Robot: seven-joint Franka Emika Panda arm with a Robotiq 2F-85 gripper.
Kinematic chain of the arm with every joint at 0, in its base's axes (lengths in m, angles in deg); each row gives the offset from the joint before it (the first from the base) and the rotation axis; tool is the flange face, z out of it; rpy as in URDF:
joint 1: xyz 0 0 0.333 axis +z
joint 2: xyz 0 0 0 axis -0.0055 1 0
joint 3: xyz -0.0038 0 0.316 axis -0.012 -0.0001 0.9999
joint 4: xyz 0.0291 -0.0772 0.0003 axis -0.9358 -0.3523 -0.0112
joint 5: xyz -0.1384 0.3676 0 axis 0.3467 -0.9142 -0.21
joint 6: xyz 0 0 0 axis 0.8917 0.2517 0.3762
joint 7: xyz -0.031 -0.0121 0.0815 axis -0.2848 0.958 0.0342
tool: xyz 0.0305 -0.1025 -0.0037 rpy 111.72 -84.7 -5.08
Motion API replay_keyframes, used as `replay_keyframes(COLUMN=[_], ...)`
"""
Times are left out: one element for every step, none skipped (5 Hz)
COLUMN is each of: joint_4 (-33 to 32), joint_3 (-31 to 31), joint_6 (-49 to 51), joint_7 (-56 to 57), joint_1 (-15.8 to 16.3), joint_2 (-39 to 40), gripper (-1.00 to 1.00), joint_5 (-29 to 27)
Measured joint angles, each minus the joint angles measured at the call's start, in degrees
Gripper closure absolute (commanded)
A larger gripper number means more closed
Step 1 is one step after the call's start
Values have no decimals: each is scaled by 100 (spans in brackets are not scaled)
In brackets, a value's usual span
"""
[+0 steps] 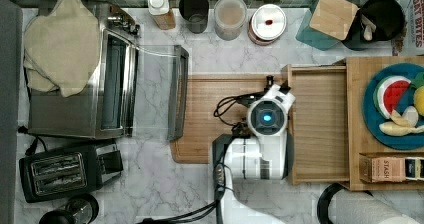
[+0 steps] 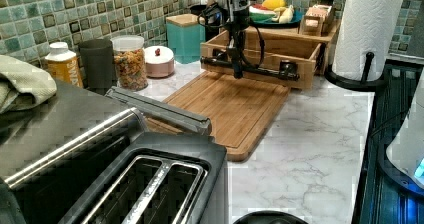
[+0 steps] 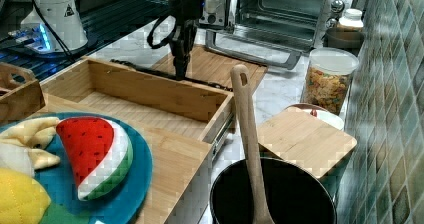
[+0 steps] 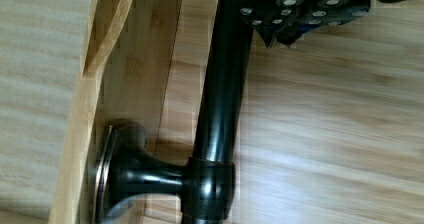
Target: Close the drawer.
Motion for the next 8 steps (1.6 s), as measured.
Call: replay_keyframes(joint_4=[157,313,560,671,705,705,716,716], joint_3=[-319,-584,-635,-638,-630,-630,-630,-652], joint_6=[-112,-484,-624,-641,-562,-557,-557,-551], joint_7=[3,187,1074,1388,1388,1388,1388,1388], joint_1=[-271,-653,-976,-1035,-1059,-1075,-1073,-1056], joint_2=[114,297,523,624,611,614,624,621], gripper=[100,100,100,100,100,100,100,100], joint_5=[-3,-31,-80,-406,-585,-706,-710,-710])
